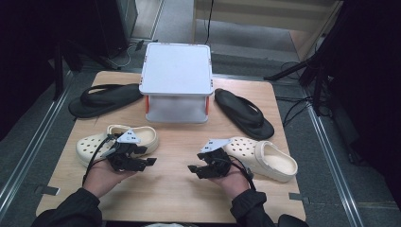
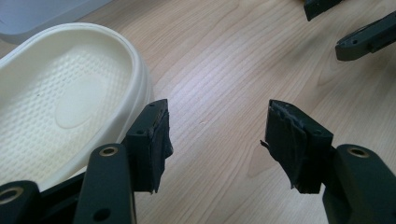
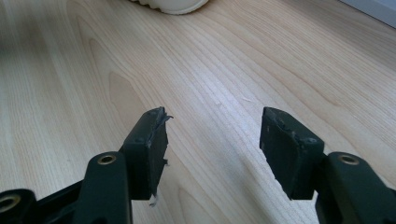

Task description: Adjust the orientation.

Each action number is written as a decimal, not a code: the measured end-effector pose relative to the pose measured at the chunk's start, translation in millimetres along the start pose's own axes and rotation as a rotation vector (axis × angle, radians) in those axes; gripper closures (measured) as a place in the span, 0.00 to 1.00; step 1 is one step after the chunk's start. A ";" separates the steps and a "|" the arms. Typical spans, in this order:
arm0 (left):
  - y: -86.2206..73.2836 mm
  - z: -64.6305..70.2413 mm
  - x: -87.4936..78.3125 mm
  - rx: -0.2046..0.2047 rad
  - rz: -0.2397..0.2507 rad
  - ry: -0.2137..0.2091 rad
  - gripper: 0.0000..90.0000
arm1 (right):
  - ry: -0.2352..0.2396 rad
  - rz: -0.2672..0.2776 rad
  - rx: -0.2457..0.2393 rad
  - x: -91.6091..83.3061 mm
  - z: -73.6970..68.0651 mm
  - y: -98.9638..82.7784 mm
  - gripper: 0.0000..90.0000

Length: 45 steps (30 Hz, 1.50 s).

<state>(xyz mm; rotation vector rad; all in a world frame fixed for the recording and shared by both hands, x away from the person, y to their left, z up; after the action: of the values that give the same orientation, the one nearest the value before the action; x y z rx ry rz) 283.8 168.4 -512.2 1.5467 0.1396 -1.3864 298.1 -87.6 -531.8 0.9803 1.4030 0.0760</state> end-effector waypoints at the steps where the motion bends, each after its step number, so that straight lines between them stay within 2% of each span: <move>1: 0.0 0.0 0.0 0.000 0.000 0.000 0.45 | 0.000 0.000 0.000 0.0 0.0 0.0 0.47; 23: 0.9 -2.4 -5.6 -0.012 0.003 0.006 0.45 | 0.008 0.003 0.000 -0.1 -1.8 0.3 0.47; 28: 2.7 -3.7 -10.4 -0.023 0.000 0.014 0.44 | 0.010 0.005 -0.006 1.3 -2.0 0.9 0.47; 31: 5.1 -3.8 -14.8 -0.035 0.009 -0.003 0.44 | 0.013 -0.001 -0.008 2.0 -3.0 0.9 0.47; 37: 7.6 -8.7 -26.9 -0.049 0.031 0.015 0.44 | 0.015 0.005 -0.010 1.5 -2.4 1.3 0.47; 41: 6.4 -12.9 -33.5 -0.052 0.014 0.020 0.43 | 0.007 0.008 -0.013 2.1 -2.0 1.7 0.47; 45: 7.1 -16.2 -41.1 -0.066 0.026 0.032 0.43 | 0.012 0.015 -0.017 2.7 -2.1 3.0 0.47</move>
<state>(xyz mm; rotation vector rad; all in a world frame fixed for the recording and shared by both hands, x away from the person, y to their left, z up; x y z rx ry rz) 285.7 197.4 -478.2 1.5111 0.1822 -1.3246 298.4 -83.1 -531.8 0.9773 1.4037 0.1047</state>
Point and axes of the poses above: each handheld gripper's, and its own axes: x roughly forward along the jaws, y roughly out of its top, z roughly to its right, the point moved 4 cm from there along x, roughly forward along the jaws, and after that the axes turned 6 degrees about -z, right-handed, at the moved point
